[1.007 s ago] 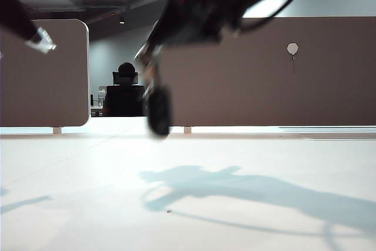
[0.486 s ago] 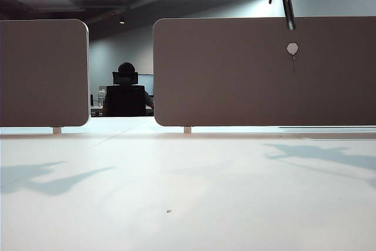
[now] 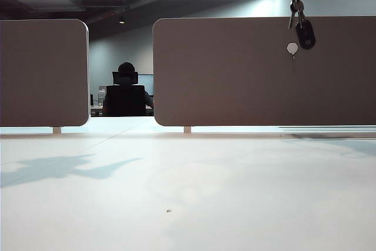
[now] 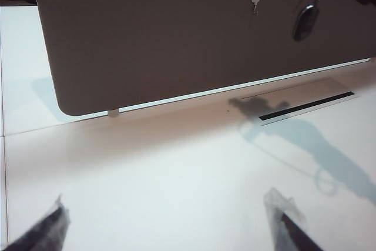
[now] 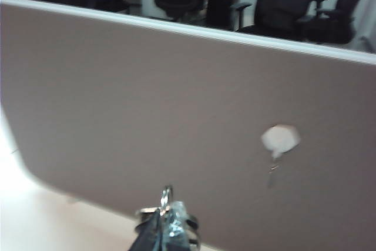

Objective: Hang the bunch of keys on the hook.

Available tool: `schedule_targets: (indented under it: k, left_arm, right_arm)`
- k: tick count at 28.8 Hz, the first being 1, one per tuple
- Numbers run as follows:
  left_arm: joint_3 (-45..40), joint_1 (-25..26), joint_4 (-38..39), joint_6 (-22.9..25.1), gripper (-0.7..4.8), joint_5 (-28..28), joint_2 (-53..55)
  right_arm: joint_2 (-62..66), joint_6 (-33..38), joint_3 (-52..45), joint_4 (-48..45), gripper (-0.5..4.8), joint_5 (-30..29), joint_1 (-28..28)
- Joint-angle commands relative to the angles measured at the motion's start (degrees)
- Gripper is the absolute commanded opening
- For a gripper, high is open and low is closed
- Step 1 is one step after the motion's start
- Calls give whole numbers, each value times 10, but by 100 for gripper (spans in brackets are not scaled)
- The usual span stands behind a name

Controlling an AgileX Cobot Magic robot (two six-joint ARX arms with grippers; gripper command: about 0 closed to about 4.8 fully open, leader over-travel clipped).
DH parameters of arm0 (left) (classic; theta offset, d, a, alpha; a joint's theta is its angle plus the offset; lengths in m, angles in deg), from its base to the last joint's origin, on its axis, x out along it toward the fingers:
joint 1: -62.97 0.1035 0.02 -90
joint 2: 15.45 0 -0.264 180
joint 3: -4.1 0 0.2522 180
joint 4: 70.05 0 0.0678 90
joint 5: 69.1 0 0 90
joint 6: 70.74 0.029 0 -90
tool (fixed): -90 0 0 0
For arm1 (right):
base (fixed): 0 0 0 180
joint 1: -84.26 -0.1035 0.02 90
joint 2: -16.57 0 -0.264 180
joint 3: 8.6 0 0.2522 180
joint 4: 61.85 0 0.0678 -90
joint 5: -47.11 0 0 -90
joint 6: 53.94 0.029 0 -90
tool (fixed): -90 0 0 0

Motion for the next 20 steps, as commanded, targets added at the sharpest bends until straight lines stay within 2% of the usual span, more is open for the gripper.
schedule_targets:
  k: [1, 9, 20]
  left_arm:
    - [4, -1, -11, 2, 479, 2, 9]
    - [4, -1, -13, 2, 479, 6, 35]
    - [4, -1, -3, 2, 479, 6, 56]
  right_arm:
    - [56, -1, 72, -2, -8, -3, 13]
    - [197, 2, 214, 1, -8, -1, 25]
    - [290, -3, 278, -55, -8, 29, 25]
